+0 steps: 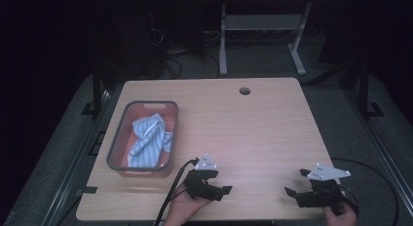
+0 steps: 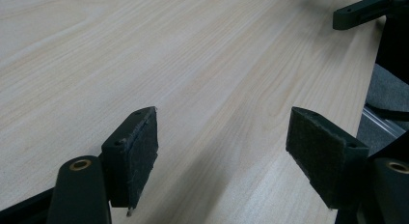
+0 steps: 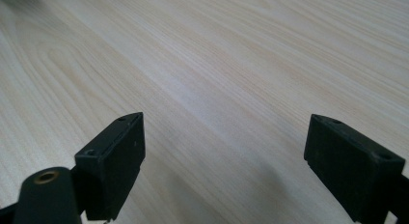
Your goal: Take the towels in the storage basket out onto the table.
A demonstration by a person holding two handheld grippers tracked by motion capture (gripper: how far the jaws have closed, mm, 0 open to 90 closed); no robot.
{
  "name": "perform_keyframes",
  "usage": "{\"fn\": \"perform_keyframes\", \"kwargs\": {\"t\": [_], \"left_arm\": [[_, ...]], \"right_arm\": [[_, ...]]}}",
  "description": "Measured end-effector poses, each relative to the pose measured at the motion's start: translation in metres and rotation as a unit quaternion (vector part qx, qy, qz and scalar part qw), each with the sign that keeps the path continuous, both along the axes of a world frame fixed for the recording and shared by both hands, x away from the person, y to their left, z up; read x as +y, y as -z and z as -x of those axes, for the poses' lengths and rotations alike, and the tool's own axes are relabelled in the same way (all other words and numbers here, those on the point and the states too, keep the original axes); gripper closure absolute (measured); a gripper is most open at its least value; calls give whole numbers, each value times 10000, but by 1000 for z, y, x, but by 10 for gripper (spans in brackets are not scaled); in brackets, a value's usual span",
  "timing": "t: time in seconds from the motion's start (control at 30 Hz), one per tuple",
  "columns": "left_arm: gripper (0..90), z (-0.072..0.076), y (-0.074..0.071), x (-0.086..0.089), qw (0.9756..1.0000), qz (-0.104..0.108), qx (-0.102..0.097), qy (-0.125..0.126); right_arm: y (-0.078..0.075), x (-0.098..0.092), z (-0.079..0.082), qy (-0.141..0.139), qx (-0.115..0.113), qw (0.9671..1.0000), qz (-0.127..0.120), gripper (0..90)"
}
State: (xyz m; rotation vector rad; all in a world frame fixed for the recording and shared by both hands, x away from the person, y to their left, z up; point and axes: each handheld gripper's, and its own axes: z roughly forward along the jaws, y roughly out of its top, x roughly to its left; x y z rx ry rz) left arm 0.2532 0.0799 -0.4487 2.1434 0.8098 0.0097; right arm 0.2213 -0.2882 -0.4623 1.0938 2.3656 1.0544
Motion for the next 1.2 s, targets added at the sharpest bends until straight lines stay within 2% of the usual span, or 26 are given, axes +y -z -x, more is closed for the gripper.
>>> {"fn": "perform_keyframes", "kwargs": {"t": [0.13, 0.43, 0.7, 0.73, 0.9, 0.97, 1.07, 1.2], "left_arm": [[264, 0, 0, -2, 10000, -22, 8, 17], [261, -3, -6, 0, 9999, 115, 31, -42], [260, -6, -10, -1, 10000, 57, -31, -14], [260, -6, -12, -1, 10000, 16, -14, 28], [260, -11, -24, -6, 9999, 79, -95, 100], [269, -13, -29, -7, 9998, 18, -160, 141], [270, -17, -35, -9, 9998, 76, -123, 148], [269, -26, -43, -10, 9998, 3, -85, 167]], "right_arm": [[-1, -1, 1, 31, -6, 10000, 36, 138], [-1, 1, 2, 16, -61, 10000, 56, 138], [-1, 2, 1, 32, -81, 9999, 72, 139], [-2, 2, 2, 29, -77, 9999, 74, 138], [-3, 1, 1, 36, -173, 9998, 67, 138], [-3, 1, 1, 18, -182, 9998, 71, 138], [-5, 0, 3, 44, -221, 9997, 27, 138], [-6, -2, 3, 54, -245, 9997, 27, 138]]}}
